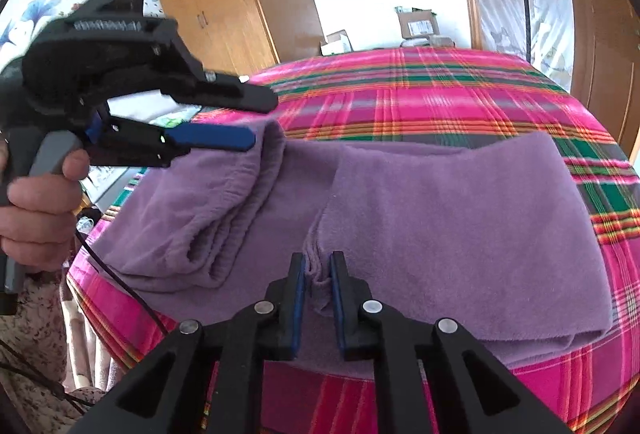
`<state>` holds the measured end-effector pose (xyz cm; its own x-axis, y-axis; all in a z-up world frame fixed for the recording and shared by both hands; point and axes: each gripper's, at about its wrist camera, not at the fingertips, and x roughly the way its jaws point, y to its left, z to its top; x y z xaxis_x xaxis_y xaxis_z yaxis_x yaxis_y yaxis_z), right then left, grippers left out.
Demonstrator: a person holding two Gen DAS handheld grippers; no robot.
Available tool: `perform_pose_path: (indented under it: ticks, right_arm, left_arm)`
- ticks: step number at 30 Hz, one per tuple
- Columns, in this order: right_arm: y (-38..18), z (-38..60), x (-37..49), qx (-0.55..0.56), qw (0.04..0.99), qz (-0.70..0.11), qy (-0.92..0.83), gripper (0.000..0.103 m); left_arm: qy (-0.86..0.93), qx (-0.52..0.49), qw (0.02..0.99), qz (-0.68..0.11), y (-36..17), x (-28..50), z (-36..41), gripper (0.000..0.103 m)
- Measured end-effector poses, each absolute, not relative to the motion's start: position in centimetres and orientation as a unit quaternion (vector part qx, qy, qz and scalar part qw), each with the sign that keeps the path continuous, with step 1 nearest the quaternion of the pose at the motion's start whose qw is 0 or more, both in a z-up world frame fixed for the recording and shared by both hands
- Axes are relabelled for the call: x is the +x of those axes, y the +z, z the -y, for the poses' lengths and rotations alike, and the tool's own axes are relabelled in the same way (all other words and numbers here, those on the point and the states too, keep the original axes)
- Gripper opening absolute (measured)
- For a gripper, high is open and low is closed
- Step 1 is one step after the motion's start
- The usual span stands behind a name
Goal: Fold clothes
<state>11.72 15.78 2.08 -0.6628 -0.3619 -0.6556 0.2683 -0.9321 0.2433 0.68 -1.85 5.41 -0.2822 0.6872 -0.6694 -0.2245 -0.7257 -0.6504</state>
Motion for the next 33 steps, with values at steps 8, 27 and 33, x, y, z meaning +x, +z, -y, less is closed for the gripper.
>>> perform_pose_path:
  ticks: [8,27,33]
  right_arm:
    - [1.3,-16.1,10.8,0.388,0.175,0.077,-0.902,0.016]
    - [3.5,-15.8,5.5,0.373,0.13,0.047,-0.918,0.024]
    - [2.4,-15.1,3.1,0.402,0.124,0.049,-0.906,0.026]
  left_arm:
    - [0.765,-0.527,0.291,0.228,4.8,0.8,2.4,0.038]
    - [0.792,-0.517,0.222,0.238,3.8,1.6,8.3,0.042]
    - [0.792,-0.515,0.206,0.255,3.2,1.6,10.3,0.042]
